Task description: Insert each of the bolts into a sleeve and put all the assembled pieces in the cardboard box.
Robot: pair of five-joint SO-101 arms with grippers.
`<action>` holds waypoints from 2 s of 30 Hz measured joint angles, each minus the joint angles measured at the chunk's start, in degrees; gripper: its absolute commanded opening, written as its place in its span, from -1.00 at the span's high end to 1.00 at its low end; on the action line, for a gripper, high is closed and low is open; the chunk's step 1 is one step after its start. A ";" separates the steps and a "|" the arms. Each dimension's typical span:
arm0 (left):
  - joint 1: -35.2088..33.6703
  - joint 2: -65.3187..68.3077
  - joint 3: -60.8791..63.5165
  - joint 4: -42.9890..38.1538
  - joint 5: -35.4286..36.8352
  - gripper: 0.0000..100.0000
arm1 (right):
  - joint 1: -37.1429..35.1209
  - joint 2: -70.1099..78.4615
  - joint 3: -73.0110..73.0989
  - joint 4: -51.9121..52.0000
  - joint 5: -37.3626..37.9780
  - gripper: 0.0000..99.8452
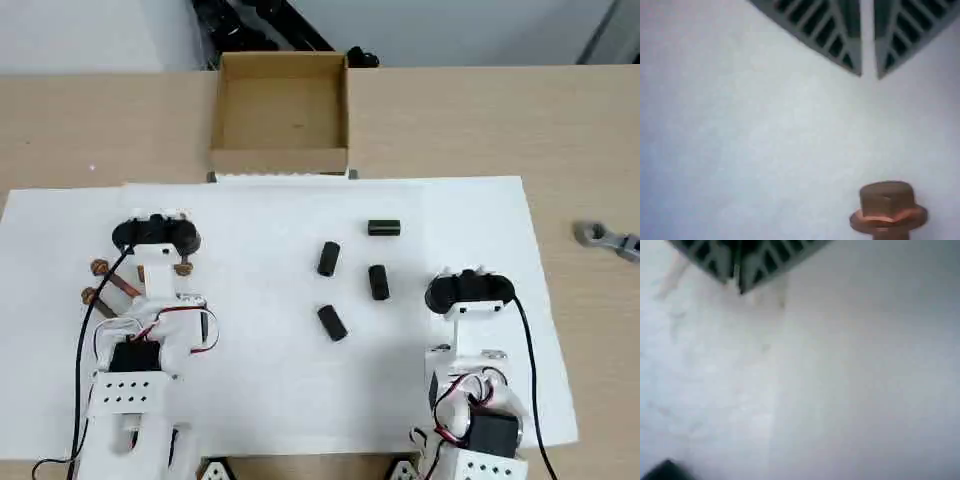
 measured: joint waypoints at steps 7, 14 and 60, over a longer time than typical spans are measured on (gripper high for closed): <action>0.00 0.00 0.00 0.00 0.00 0.99 | 0.00 0.00 0.00 0.00 0.00 0.99; 0.00 0.00 0.00 0.00 0.00 0.99 | 0.00 0.00 0.00 0.00 0.00 0.99; 1.14 0.00 0.00 0.00 0.00 0.99 | -2.73 0.00 0.00 0.00 0.00 0.99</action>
